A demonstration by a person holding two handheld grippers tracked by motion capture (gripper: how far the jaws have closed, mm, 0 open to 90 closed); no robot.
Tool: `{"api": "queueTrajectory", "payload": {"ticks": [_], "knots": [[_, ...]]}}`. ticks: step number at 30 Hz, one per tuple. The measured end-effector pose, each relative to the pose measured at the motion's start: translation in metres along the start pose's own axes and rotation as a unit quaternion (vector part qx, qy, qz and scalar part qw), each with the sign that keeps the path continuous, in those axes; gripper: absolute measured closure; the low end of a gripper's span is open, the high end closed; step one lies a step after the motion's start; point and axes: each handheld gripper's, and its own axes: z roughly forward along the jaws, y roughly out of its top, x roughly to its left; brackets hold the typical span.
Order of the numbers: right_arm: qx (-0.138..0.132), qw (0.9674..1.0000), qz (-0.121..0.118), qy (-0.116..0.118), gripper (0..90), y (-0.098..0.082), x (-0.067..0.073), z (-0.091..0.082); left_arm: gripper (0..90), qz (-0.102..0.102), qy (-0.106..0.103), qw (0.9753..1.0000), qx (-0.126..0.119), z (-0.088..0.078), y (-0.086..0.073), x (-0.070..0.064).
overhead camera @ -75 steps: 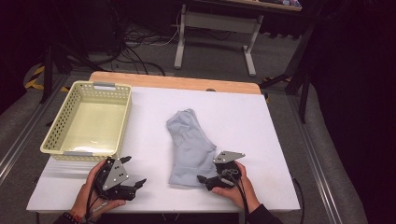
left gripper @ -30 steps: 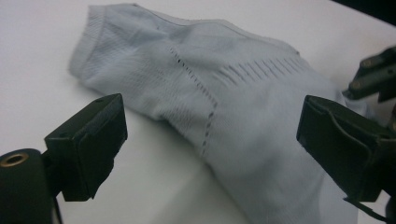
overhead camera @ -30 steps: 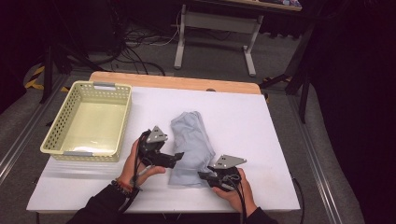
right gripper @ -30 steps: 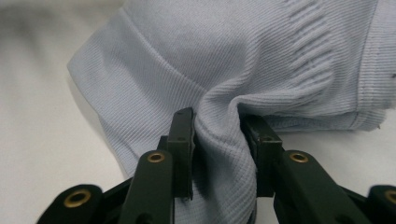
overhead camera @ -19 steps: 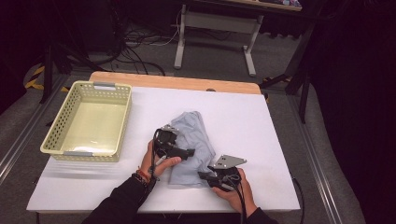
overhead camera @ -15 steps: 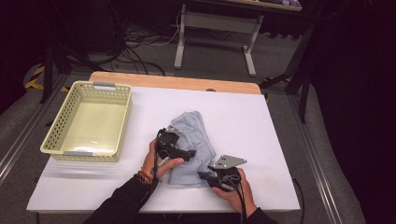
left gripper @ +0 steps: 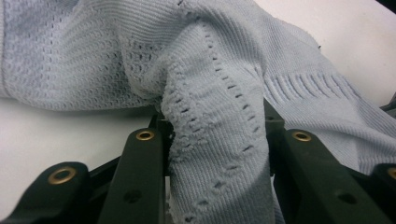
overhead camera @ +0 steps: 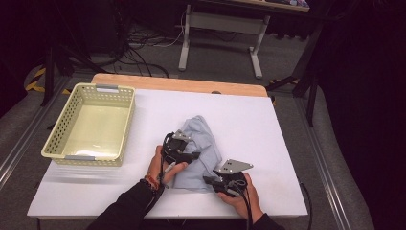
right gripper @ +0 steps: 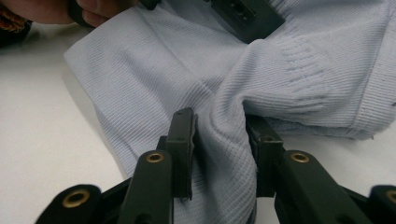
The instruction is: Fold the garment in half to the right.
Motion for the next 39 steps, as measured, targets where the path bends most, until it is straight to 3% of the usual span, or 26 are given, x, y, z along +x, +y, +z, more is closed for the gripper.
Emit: {"api": "queueTrajectory", "payload": {"ticks": [5,11,27,39], "knots": [[-0.005,1.0000,-0.002,-0.001,69.8,0.000,0.000,-0.001,66.8,0.006,-0.002,1.0000,-0.005,-0.002,0.001,-0.001],[-0.015,0.9999,-0.003,0.000,72.9,0.000,0.000,-0.005,67.3,0.029,0.003,0.9994,-0.016,-0.007,0.003,-0.006],[-0.039,0.9990,-0.021,-0.008,75.7,0.007,0.007,-0.011,67.6,0.041,0.006,0.9983,-0.042,-0.022,0.006,-0.011],[-0.057,0.9978,-0.029,-0.017,75.8,0.011,0.011,-0.016,67.8,0.067,0.017,0.9962,-0.053,-0.032,0.013,-0.016]]}}
